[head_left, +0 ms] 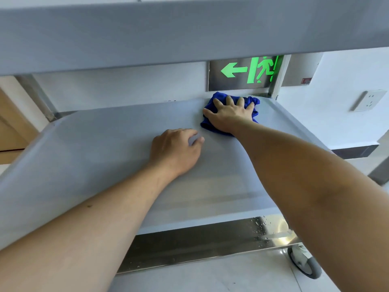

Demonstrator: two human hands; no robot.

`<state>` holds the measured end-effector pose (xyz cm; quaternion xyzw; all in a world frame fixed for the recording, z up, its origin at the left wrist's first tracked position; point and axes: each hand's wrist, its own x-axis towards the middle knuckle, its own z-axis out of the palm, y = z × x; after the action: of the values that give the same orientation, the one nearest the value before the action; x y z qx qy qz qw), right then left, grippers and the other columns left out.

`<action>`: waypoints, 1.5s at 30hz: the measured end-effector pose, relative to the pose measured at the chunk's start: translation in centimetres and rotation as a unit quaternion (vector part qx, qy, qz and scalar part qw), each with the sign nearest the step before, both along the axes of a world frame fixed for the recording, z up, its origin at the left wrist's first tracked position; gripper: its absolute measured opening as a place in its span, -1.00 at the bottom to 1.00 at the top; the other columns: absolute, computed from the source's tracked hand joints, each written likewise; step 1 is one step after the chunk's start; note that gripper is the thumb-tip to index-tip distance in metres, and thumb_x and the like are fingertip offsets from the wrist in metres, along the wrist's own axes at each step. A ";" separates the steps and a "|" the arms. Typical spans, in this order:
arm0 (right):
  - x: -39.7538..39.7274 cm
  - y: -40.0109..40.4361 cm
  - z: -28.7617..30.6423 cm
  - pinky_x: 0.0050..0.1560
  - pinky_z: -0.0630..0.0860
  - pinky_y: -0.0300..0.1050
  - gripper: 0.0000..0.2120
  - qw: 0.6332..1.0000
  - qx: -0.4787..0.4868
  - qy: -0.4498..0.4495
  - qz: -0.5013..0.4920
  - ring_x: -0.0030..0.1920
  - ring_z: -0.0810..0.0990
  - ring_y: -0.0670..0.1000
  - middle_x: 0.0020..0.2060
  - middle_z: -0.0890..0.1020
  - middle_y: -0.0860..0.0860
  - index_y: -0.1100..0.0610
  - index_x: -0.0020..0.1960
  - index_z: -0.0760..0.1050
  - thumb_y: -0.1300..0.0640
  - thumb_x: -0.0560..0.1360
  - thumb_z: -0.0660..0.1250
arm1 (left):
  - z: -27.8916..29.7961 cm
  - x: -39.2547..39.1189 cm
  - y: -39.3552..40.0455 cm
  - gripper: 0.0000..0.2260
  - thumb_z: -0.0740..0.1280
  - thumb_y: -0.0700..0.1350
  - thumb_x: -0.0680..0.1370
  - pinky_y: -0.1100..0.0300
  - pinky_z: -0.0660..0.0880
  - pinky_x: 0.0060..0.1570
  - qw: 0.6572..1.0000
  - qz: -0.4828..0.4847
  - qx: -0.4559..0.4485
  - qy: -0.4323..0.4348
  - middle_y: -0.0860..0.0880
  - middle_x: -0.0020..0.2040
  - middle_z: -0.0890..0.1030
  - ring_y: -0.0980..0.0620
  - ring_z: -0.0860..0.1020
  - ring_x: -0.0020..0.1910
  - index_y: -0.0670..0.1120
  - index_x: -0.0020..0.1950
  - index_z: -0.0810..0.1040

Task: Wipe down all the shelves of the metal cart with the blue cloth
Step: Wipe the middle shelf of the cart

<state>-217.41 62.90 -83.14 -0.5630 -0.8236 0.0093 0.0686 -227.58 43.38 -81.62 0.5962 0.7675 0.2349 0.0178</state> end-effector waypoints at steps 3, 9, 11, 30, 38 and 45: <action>-4.3 -2.4 -0.2 0.36 -0.04 0.39 -0.32 0.999 0.005 0.003 0.054 0.47 0.12 0.27 0.51 0.27 0.02 -0.24 0.47 0.22 -0.45 0.42 -0.13 | 0.0 -2.6 -1.7 -0.66 0.19 0.15 0.58 0.06 0.46 0.16 0.999 0.036 -0.003 0.015 0.00 0.19 0.64 -0.12 0.52 0.22 0.00 0.17 0.61; -12.3 -6.3 -0.3 0.38 -0.03 0.39 -0.30 0.991 0.005 0.001 0.131 0.48 0.11 0.27 0.51 0.26 0.02 -0.23 0.48 0.21 -0.47 0.43 -0.14 | 0.4 -9.2 -6.6 -0.62 0.16 0.19 0.58 0.03 0.44 0.21 0.992 0.112 -0.019 0.055 -0.01 0.23 0.61 -0.10 0.49 0.26 -0.01 0.18 0.60; -14.5 -7.4 -0.3 0.39 -0.04 0.40 -0.29 0.990 0.005 -0.002 0.144 0.48 0.11 0.28 0.52 0.25 0.01 -0.23 0.49 0.19 -0.47 0.43 -0.15 | 0.4 -11.7 -8.6 -0.61 0.15 0.19 0.58 0.01 0.44 0.21 0.988 0.145 -0.020 0.051 -0.02 0.23 0.61 -0.11 0.49 0.25 -0.02 0.18 0.59; -31.7 -22.4 0.6 0.41 -0.12 0.47 -0.28 0.956 0.001 -0.004 0.294 0.53 0.01 0.31 0.58 0.16 0.06 -0.17 0.57 0.09 -0.46 0.50 -0.15 | 1.1 -22.3 -20.8 -0.71 0.20 0.02 0.61 0.03 0.46 -0.07 0.956 0.277 0.081 0.057 -0.15 0.07 0.66 -0.21 0.55 0.04 -0.07 0.18 0.61; -28.8 -25.0 0.8 0.45 -0.13 0.43 -0.32 0.946 -0.008 0.007 0.324 0.55 -0.01 0.25 0.57 0.15 0.05 -0.13 0.58 0.07 -0.40 0.54 -0.11 | 1.8 -20.4 -20.6 -0.73 0.15 0.04 0.61 -0.02 0.52 -0.05 0.958 0.281 0.026 0.044 -0.06 0.01 0.65 -0.13 0.55 0.01 0.00 0.13 0.59; -23.8 -22.5 0.6 0.46 0.01 0.33 -0.30 0.954 -0.014 0.042 0.298 0.54 0.03 0.18 0.53 0.24 -0.01 -0.10 0.53 0.17 -0.44 0.51 -0.06 | 2.2 -17.1 -18.6 -0.70 0.16 0.04 0.61 -0.03 0.51 -0.06 0.962 0.261 0.011 0.076 -0.14 0.06 0.63 -0.20 0.53 0.04 -0.11 0.12 0.56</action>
<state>-241.20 40.43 -82.56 -0.2920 -0.9500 0.0646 0.0896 -244.65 24.74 -79.37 0.3913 0.8929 0.1941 -0.1095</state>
